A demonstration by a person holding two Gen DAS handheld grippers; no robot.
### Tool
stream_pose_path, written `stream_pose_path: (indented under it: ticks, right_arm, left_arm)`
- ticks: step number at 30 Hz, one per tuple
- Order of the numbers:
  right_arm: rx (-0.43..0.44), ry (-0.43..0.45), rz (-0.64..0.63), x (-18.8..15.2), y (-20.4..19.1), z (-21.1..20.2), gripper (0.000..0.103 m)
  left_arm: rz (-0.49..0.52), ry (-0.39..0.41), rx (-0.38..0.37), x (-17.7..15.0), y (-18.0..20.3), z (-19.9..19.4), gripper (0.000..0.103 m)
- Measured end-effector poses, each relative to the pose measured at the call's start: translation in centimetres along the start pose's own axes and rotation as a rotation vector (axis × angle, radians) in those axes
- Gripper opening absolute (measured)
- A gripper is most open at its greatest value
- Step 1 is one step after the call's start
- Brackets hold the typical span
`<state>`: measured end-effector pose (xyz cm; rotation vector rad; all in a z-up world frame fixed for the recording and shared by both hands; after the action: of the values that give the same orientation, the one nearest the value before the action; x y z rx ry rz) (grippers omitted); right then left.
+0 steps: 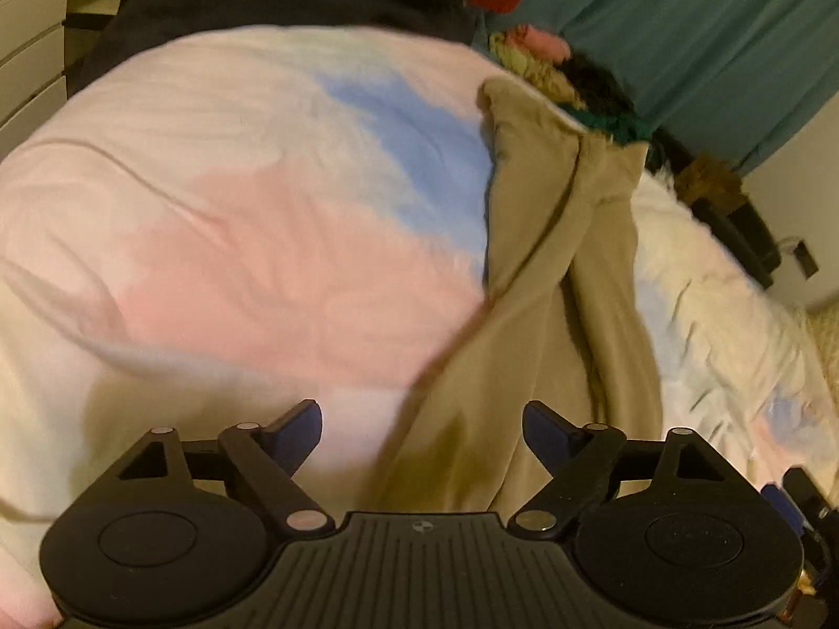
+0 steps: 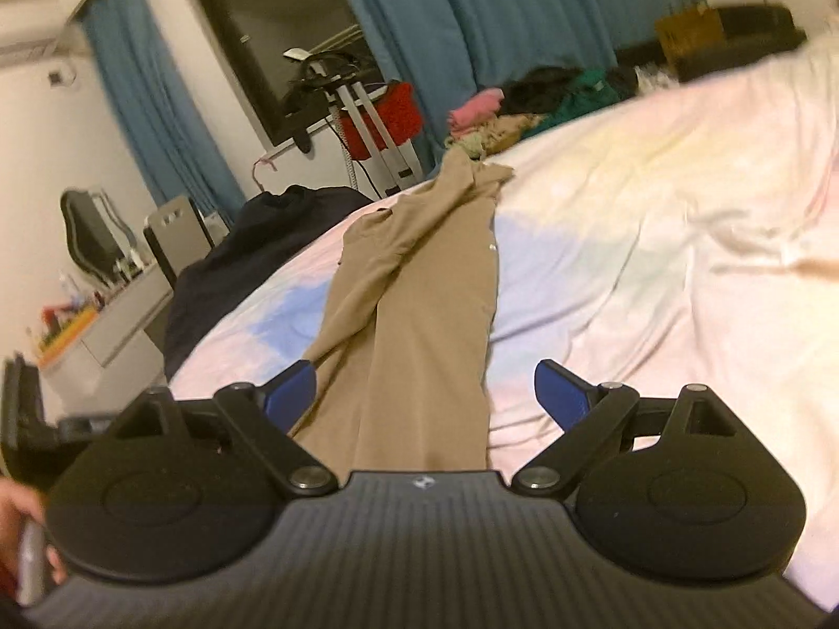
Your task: Fold clothes
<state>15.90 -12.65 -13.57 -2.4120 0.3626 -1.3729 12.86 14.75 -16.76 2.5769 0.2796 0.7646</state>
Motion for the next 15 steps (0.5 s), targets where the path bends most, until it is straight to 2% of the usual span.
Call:
stream_pose_path:
  ticks: [2, 4, 6, 8, 9, 10, 12, 15]
  right_arm:
    - [-0.005, -0.009, 0.033, -0.3, 0.8, 0.0, 0.092]
    - [-0.013, -0.023, 0.038, -0.8, 1.2, 0.1, 0.092]
    - [-0.017, -0.035, 0.041, -1.1, 1.6, 0.2, 0.092]
    - [-0.015, -0.042, 0.046, -1.2, 1.8, 0.3, 0.092]
    - [-0.014, -0.045, 0.048, -1.3, 1.9, 0.3, 0.092]
    - [-0.013, -0.048, 0.05, -1.3, 1.9, 0.4, 0.092]
    - [-0.011, -0.054, 0.055, -1.4, 2.1, 0.4, 0.092]
    - [-0.008, -0.064, 0.062, -1.6, 2.3, 0.5, 0.092]
  left_arm:
    - [0.008, -0.031, 0.01, -0.8, 0.1, 0.5, 0.07]
    - [0.022, -0.098, 0.012, -1.9, 0.3, 1.2, 0.052]
    - [0.03, -0.161, 0.002, -3.2, 0.6, 1.6, 0.048]
    - [0.055, -0.184, 0.019, -3.8, 0.9, 1.5, 0.033]
    - [0.08, -0.186, 0.035, -4.0, 1.1, 1.3, 0.012]
    - [0.109, -0.176, 0.055, -4.0, 1.3, 1.0, 0.006]
    - [0.19, -0.139, 0.098, -3.9, 2.0, 0.2, 0.005]
    - [0.393, -0.064, 0.184, -3.7, 3.8, -1.8, 0.005]
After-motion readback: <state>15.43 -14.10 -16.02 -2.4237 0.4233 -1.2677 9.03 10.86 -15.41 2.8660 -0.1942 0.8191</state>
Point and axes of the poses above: each gripper's, at about its wrist camera, not at the fingertips, and z roughly the way its jaws point, y to its right, x to its top, the point moved 10 cm from there along z, roughly the way its jaws point, and after that the axes turned 5 degrees about -x, right-handed, at the moved point
